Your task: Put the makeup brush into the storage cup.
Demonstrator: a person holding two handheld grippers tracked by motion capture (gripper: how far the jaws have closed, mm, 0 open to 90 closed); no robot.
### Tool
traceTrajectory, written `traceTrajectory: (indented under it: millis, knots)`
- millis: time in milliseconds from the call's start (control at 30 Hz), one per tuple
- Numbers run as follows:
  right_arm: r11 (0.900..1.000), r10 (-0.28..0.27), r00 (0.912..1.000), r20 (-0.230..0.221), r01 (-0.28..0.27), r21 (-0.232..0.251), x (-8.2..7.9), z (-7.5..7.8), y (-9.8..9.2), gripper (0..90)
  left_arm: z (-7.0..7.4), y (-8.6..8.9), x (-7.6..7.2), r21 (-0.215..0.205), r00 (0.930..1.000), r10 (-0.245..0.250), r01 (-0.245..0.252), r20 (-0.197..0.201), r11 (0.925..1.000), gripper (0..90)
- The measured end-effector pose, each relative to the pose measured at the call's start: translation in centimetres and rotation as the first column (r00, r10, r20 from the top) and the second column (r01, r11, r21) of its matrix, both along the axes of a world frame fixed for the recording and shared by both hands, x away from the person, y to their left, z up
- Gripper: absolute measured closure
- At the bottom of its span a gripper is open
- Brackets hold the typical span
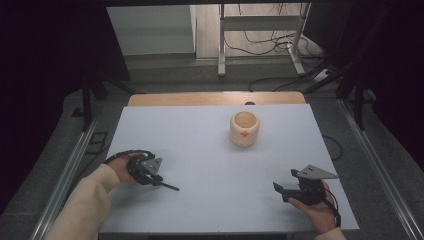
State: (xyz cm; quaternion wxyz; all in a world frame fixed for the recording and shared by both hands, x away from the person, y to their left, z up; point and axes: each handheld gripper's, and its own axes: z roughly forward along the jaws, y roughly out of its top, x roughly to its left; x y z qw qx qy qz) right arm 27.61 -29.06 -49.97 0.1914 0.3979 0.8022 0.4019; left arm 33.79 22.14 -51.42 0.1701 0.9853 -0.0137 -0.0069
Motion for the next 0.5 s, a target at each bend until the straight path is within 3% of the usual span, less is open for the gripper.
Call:
traceTrajectory:
  millis: [100,267,500]
  knots:
    - [1.000,-0.001,1.0000,0.000,0.001,0.000,0.0,0.0,0.0,17.3,0.1,-0.1,-0.1,0.012,1.0000,0.003,-0.003,0.009,0.9999,83.4]
    - [1.000,-0.003,1.0000,0.002,0.003,0.001,0.0,0.0,0.0,17.6,0.4,-0.3,-0.4,0.029,0.9982,0.021,-0.023,0.056,0.9993,83.5]
    - [1.000,-0.009,0.9999,0.005,0.009,0.003,0.0,0.1,-0.2,17.8,1.9,0.0,-1.1,0.007,0.9892,0.121,-0.122,0.083,0.9925,83.6]
